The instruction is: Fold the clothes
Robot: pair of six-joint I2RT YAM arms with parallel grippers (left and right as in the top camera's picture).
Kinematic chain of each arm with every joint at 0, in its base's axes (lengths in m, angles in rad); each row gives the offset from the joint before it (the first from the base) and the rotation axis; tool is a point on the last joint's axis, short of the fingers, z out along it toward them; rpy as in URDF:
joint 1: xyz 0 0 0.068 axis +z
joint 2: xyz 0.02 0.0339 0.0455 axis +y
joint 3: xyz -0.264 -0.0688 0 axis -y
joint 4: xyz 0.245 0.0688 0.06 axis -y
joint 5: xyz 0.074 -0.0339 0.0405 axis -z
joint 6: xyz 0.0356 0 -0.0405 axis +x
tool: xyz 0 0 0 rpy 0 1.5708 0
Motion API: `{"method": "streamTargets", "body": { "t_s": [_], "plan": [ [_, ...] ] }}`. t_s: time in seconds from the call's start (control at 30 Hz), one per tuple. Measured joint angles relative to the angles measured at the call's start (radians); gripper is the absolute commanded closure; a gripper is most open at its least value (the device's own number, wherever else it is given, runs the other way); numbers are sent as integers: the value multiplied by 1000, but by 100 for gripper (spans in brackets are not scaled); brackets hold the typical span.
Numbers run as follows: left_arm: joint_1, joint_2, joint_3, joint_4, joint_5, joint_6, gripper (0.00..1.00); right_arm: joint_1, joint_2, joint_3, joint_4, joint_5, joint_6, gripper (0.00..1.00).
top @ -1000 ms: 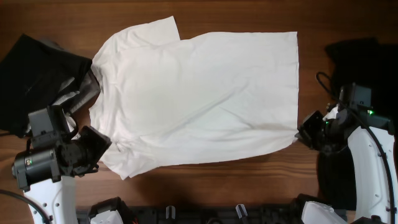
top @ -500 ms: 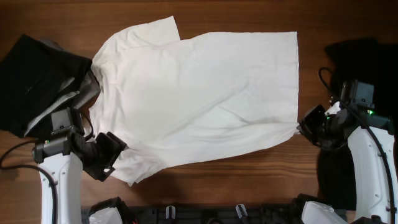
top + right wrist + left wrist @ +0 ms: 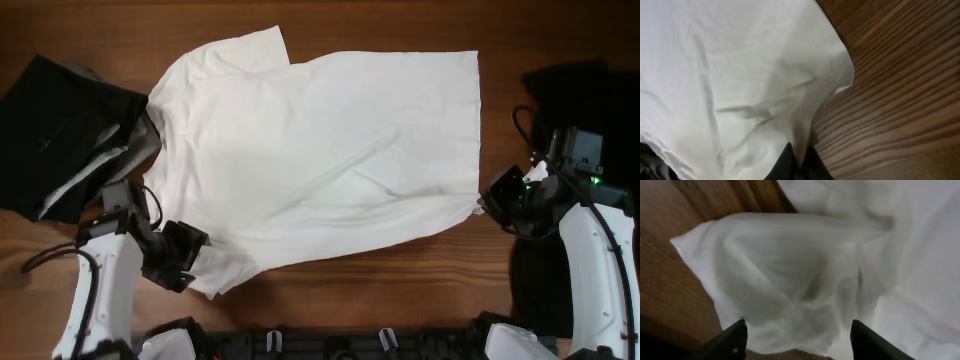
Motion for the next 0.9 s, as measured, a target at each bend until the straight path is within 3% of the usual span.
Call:
{"method": "streamTargets", "body": {
  "t_s": [0.1,0.17,0.3,0.57,0.6,0.7,0.77,0.8,0.9],
  "plan": [
    [0,49,-26,28,0,-23,49,0,0,0,0,0,0,96],
    [0,84,-36,46,0,-33,71,0,0,0,0,0,0,96],
    [0,141,-40,87,-5,-50,95,0,0,0,0,0,0,96],
    [0,156,-40,95,-8,-36,96,0,0,0,8,0,-27,96],
    [0,156,-40,90,-8,-33,94,0,0,0,8,0,-27,96],
    [0,156,-40,66,-9,-21,45,0,0,0,11,0,-31,96],
    [0,156,-40,62,-8,-18,25,0,0,0,12,0,-34,95],
    [0,156,-40,62,-8,-18,18,0,0,0,13,0,-35,95],
    [0,156,-40,62,-7,-16,12,0,0,0,13,0,-38,96]
  ]
}}
